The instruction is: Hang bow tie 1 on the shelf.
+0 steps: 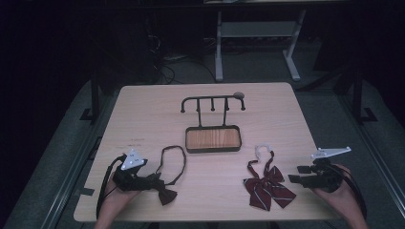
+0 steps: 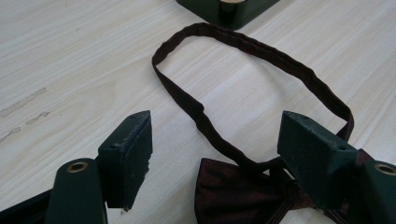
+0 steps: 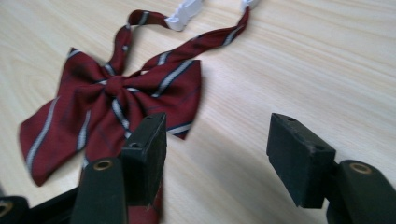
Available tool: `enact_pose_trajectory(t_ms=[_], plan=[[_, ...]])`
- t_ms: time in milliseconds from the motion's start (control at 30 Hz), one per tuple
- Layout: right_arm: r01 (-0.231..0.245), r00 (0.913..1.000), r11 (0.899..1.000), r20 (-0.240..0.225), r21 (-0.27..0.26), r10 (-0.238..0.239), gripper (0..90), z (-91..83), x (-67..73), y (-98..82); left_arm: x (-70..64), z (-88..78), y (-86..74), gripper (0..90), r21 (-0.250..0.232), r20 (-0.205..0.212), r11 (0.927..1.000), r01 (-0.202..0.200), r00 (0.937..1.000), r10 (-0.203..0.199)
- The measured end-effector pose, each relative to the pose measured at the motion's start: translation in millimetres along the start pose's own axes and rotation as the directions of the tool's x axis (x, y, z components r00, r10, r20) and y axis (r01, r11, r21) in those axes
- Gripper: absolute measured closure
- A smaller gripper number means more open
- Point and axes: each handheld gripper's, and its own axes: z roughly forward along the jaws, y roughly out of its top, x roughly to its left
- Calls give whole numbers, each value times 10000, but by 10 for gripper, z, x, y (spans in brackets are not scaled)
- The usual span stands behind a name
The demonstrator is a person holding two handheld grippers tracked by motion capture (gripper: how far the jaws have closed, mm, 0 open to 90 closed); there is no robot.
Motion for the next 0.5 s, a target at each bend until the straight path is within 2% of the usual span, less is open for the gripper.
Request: enact_pose_trajectory(t_ms=[200,300,367,500], plan=[[-99,9999,9999,96,-114,100,389,-43,9,13,-6,9,-5,270,26,-17,10000,22,10000,-22],[-84,9998,10000,154,9,83,391,-33,34,41,0,7,-3,271,12,-3,10000,17,10000,-17],[100,9998,9999,187,48,-101,392,-15,47,71,-1,5,-2,271,22,-1,10000,-35,10000,35],[142,9996,9998,235,119,-145,399,-17,98,172,7,-9,-3,270,13,-13,9999,-102,9999,102]])
